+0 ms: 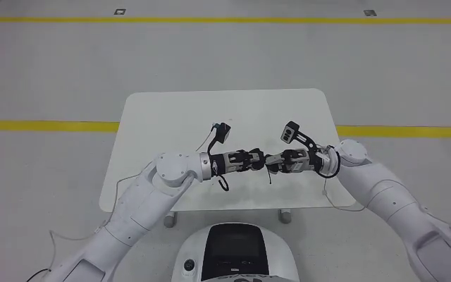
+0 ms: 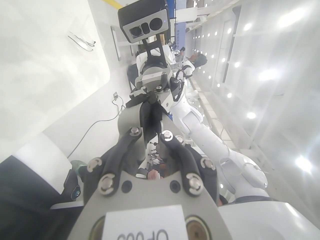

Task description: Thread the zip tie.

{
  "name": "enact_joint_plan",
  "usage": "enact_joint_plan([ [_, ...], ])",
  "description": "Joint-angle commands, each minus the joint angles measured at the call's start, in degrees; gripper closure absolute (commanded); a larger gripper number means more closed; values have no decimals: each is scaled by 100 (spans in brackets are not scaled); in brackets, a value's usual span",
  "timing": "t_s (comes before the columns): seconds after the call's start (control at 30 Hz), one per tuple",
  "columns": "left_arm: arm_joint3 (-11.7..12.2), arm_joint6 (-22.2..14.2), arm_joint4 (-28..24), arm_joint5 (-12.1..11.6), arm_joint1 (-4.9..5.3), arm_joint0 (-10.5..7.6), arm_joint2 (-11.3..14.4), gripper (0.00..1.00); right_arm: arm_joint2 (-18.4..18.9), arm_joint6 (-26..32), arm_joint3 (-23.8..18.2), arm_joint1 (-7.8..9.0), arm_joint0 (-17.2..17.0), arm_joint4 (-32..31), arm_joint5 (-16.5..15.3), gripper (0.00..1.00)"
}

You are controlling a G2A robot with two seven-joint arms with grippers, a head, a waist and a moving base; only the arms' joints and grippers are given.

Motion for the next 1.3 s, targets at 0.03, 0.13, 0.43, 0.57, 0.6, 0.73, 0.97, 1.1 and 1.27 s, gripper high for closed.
enact_joint_plan([
  [0.03, 11, 7, -26, -6, 1, -10, 13, 100, -7, 0, -9, 3, 0, -11, -9, 80],
  [0.13, 21, 12, -48, -9, 1, -20, 25, 100, -13, 0, -17, 9, -3, -21, -12, 65],
  [0.43, 53, 19, -134, -15, 5, -41, 54, 100, -21, 0, -23, 27, -10, -5, -8, 55],
  [0.57, 71, 20, -171, -25, 8, -45, 60, 100, -26, 0, -27, 31, -9, -3, -7, 55],
  [0.6, 75, 21, -178, -27, 10, -44, 60, 100, -28, 0, -28, 33, -8, -5, -7, 54],
  [0.73, 82, 26, -198, -36, 16, -46, 57, 100, -23, 0, -25, 42, -9, -18, -27, 52],
  [0.97, 184, 121, -448, -54, 30, -29, -66, 100, 108, 0, 12, 104, -55, -75, -174, 22],
  [1.1, 255, 270, -651, -83, 47, 26, -215, 100, 275, 0, 46, 172, -136, -136, -352, 0],
  [1.27, 251, 481, -604, -83, 66, 51, -322, 100, 424, -27, 102, 203, -211, -161, -517, 0],
])
